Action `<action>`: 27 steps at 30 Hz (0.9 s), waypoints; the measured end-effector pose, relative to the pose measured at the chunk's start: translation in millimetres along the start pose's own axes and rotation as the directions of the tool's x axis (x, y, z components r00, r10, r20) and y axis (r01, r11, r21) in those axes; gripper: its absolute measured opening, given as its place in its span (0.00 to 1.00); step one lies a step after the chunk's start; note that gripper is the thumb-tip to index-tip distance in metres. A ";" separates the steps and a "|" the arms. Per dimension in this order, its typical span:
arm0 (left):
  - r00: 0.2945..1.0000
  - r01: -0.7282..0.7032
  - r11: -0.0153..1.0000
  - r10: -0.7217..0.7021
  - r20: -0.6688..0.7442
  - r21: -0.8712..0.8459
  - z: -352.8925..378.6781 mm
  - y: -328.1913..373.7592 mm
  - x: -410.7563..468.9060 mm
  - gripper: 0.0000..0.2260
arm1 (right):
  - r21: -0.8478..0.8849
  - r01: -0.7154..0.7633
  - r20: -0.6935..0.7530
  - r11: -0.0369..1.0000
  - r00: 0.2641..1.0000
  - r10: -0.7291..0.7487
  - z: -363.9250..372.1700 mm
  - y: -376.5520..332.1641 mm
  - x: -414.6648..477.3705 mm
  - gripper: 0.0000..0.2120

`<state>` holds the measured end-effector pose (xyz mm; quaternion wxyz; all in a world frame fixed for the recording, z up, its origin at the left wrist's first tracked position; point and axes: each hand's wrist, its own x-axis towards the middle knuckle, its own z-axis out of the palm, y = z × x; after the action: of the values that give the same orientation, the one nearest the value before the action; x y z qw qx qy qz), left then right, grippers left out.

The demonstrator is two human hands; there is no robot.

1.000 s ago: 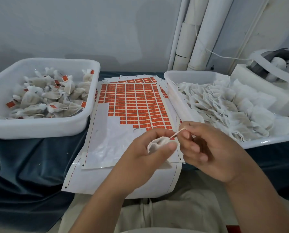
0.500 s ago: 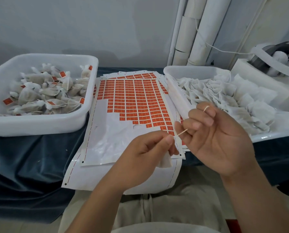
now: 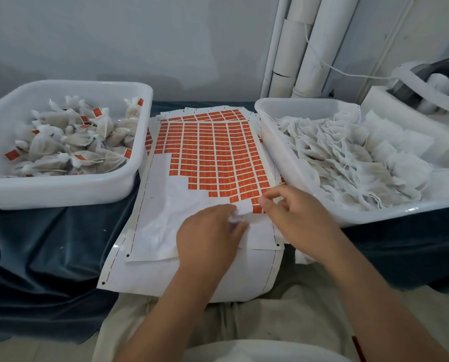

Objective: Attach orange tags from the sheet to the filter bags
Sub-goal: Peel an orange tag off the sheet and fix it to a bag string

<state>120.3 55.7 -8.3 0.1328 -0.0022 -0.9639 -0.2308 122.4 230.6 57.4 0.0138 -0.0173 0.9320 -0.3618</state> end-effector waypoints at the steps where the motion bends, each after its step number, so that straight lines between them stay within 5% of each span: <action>1: 1.000 0.019 1.000 -0.019 0.010 0.003 -1.2 0.5 -0.5 0.17 | -0.035 -0.007 -0.010 0.999 1.000 0.007 4.1 1.6 1.5 0.06; 8: 0.992 0.097 0.921 -0.119 -0.036 -0.377 -19.0 -0.8 -0.1 0.05 | 0.091 0.031 -0.110 0.995 0.994 -0.021 13.5 13.0 7.5 0.18; 15: 0.994 0.069 0.872 -0.100 -0.039 -0.484 -38.4 -3.4 2.3 0.03 | 0.208 0.170 -0.357 0.963 0.930 -0.087 29.2 5.8 0.9 0.23; 21: 0.992 -0.089 0.921 0.048 -0.116 -0.380 -56.2 -5.2 0.7 0.10 | -0.072 0.332 -0.424 0.941 0.843 -0.330 24.0 1.8 -4.6 0.14; 27: 0.923 -0.342 0.925 0.298 -0.245 -0.164 -63.0 2.6 -3.2 0.14 | -0.174 0.379 -0.133 0.909 0.906 -0.403 7.0 -9.4 -8.6 0.18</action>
<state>139.6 30.2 46.2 0.2717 -0.1489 -0.9015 -0.3020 131.4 219.3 58.8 -0.1380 -0.1749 0.9311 -0.2889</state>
